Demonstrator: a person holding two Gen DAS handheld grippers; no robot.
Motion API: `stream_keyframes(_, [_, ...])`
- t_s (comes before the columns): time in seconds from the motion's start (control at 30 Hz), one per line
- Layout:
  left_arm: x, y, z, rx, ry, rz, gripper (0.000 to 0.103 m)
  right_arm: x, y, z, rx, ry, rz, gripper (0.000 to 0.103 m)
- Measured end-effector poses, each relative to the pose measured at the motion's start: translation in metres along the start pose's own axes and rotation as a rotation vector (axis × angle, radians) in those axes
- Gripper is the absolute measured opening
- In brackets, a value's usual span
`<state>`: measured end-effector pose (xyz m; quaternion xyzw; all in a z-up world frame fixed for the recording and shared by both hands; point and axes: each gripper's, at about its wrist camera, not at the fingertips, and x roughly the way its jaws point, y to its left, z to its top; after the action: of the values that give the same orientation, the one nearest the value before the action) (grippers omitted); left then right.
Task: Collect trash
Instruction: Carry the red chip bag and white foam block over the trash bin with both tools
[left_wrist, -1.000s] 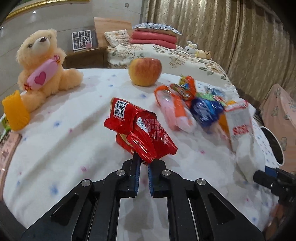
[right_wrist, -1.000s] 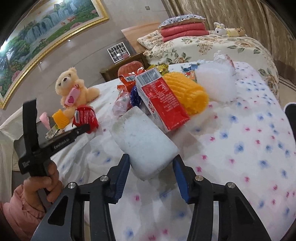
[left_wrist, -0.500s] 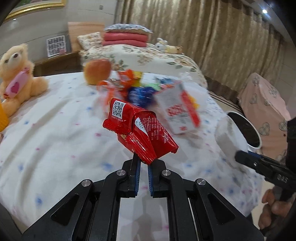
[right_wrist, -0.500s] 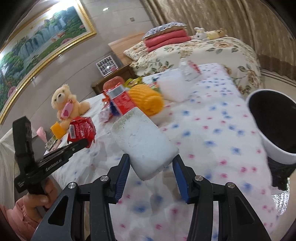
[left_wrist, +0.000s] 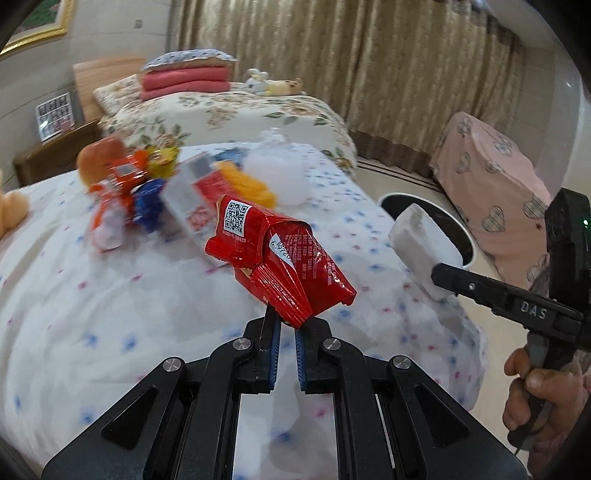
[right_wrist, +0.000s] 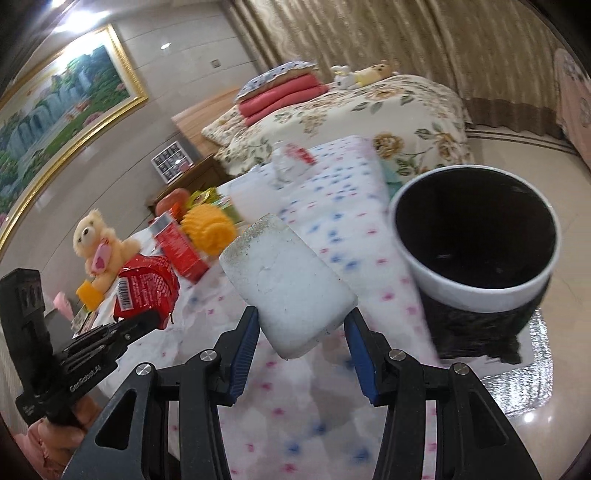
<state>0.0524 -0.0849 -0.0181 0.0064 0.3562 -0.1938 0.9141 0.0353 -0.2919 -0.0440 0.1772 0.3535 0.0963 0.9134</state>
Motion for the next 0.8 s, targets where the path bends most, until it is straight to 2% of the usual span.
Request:
stream_keyframes(0.3, [0.021, -0.046, 0.013, 0.090, 0.005, -0.055, 0.007, -0.015, -0.047, 0.009, 0.066, -0.030, -0.077, 0.048])
stream_keyframes(0.8, [0.055, -0.102, 0.043, 0.192, 0.012, -0.120, 0.007, -0.023, -0.099, 0.035, 0.136, -0.060, -0.168, 0.049])
